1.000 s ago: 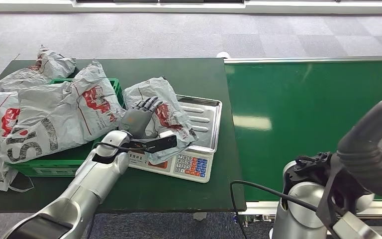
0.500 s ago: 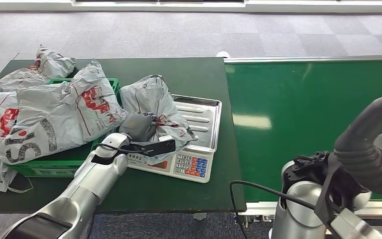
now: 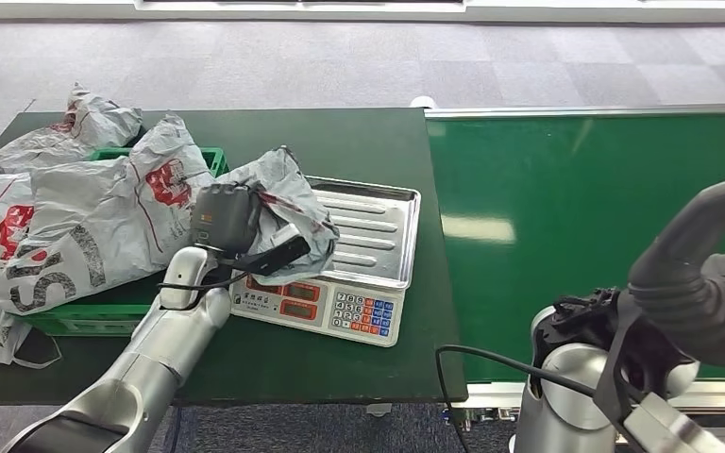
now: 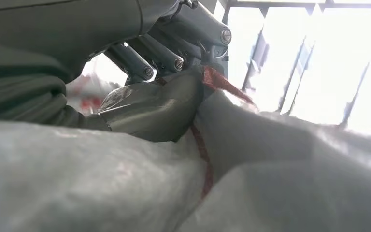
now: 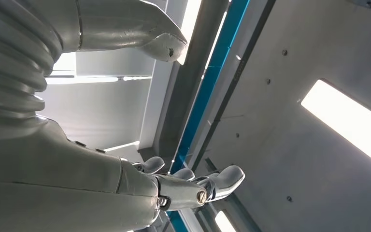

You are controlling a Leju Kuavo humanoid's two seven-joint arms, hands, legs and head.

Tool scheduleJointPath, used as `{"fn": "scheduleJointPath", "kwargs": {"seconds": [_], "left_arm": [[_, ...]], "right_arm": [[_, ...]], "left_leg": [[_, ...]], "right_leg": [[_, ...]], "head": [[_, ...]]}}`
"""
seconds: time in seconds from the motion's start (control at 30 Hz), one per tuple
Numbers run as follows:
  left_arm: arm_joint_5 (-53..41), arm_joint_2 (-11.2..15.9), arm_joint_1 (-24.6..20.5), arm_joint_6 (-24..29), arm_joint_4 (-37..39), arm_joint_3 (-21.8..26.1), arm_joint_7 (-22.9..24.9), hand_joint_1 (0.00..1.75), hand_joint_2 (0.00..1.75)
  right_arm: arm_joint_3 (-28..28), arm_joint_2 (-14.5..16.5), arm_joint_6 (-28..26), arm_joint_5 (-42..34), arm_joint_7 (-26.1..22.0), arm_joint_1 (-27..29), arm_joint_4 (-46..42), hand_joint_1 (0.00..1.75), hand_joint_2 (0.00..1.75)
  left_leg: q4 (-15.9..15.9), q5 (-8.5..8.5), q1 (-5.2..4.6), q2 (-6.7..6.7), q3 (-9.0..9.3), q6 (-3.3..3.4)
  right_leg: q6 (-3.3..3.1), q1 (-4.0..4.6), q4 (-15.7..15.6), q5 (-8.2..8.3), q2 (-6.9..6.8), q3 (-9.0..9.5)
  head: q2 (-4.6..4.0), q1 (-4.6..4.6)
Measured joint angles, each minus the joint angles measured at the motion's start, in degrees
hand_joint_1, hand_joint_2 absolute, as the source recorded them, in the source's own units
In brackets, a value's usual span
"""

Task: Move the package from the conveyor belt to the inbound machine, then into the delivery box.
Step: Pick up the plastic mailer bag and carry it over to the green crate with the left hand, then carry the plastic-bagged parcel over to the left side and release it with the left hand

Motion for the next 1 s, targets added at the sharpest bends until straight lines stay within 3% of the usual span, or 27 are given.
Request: {"fn": "scheduleJointPath", "kwargs": {"seconds": [0.07, 0.2, 0.37, 0.53, 0.63, 0.73, 0.8, 0.83, 0.87, 0.93, 1.0], "left_arm": [[-1.03, -0.01, 1.57, 2.75, -6.99, 4.46, -1.09, 1.75, 1.75], [-2.92, -1.22, 4.78, 2.94, -18.97, 14.71, -6.31, 1.75, 1.75], [-3.85, -2.69, 6.87, 2.94, -26.55, 21.52, -9.96, 1.75, 1.75], [-13.4, -7.93, 7.73, 2.94, -37.21, 34.61, -24.08, 1.75, 1.75], [-21.99, -9.98, 7.79, 2.94, -43.84, 41.25, -25.02, 1.75, 1.75], [-22.84, -10.99, 7.98, 2.94, -47.78, 44.97, -24.48, 1.75, 1.75], [-23.11, -9.27, 8.96, 2.89, -48.87, 45.67, -20.19, 1.75, 1.75], [-23.26, -6.67, 9.21, 2.55, -47.45, 44.77, -14.28, 1.75, 1.75], [-23.37, -3.34, 8.65, 1.91, -44.41, 43.03, -5.87, 1.75, 1.75], [-23.48, 2.65, 5.2, -0.02, -34.27, 36.1, 18.29, 1.75, 1.75], [-23.54, 6.48, 2.36, -0.94, -24.45, 24.72, 42.44, 1.75, 1.75]], "right_arm": [[0.0, -0.02, 0.0, -0.28, 0.0, 0.04, 0.0, 0.0, 1.75], [0.0, -0.04, 0.0, -0.73, 0.0, 0.05, 0.0, 0.0, 1.75], [0.0, -0.04, 0.0, -0.92, -0.01, 0.07, 0.02, 0.0, 1.75], [0.0, -0.04, 0.0, -2.18, 0.02, 0.09, 0.5, 0.0, 1.75], [0.0, -0.04, 0.0, -2.59, 0.02, 0.1, 0.96, 0.0, 1.75], [0.0, -0.04, 0.0, -2.66, 0.02, 0.09, 1.18, 0.0, 1.75], [0.0, -0.04, 0.01, -2.61, 0.02, 0.11, 1.3, 0.0, 1.75], [-0.01, -0.04, 0.0, -2.47, 0.01, 0.14, 1.32, 0.0, 1.75], [-0.01, -0.05, -0.01, -2.25, 0.01, 0.18, 1.32, 0.0, 1.75], [-0.02, -0.06, -0.03, -1.69, -0.01, 0.24, 1.31, 0.0, 1.75], [-0.02, -0.07, -0.01, -1.27, -0.02, 0.24, 1.31, 0.0, 1.75]], "left_leg": [[0.0, 0.0, 0.0, 0.06, 0.0, 0.0], [0.0, -0.01, 0.0, 0.15, -0.05, -0.01], [0.0, -0.01, 0.0, 0.13, -0.1, -0.01], [0.0, -0.01, 0.0, 0.17, -0.16, 0.0], [0.0, -0.02, -0.01, 0.21, -0.16, -0.01], [-0.01, -0.02, 0.02, 0.11, -0.21, -0.01], [-0.03, -0.04, 0.04, 0.11, -0.15, -0.05], [0.0, -0.03, 0.06, 0.25, -0.09, -0.11], [0.04, 0.0, 0.09, 0.43, -0.08, -0.2], [0.05, 0.1, 0.13, 0.59, -0.22, -0.28], [-0.05, 0.18, 0.14, 0.42, -0.32, -0.23]], "right_leg": [[0.0, 0.0, 0.0, 0.0, 0.05, -0.03], [-0.01, 0.0, 0.01, -0.01, 0.14, -0.11], [-0.01, 0.0, 0.0, -0.01, 0.11, -0.12], [-0.01, -0.01, 0.01, 0.0, 0.13, -0.17], [-0.01, -0.01, 0.01, 0.0, 0.14, -0.22], [-0.03, 0.02, 0.01, -0.02, 0.04, -0.19], [-0.08, 0.05, 0.01, -0.05, 0.05, -0.24], [-0.18, 0.08, 0.01, -0.01, 0.2, -0.43], [-0.27, 0.11, 0.01, 0.05, 0.39, -0.71], [-0.34, 0.17, 0.02, 0.17, 0.57, -1.12], [-0.27, 0.17, 0.06, 0.19, 0.41, -0.84]], "head": [[0.0, -0.01], [0.0, -0.01], [0.0, -0.01], [0.0, 0.0], [0.0, -0.02], [0.0, -0.01], [0.0, 0.01], [0.0, 0.02], [0.0, -0.01], [0.0, -0.1], [0.0, -0.13]]}}
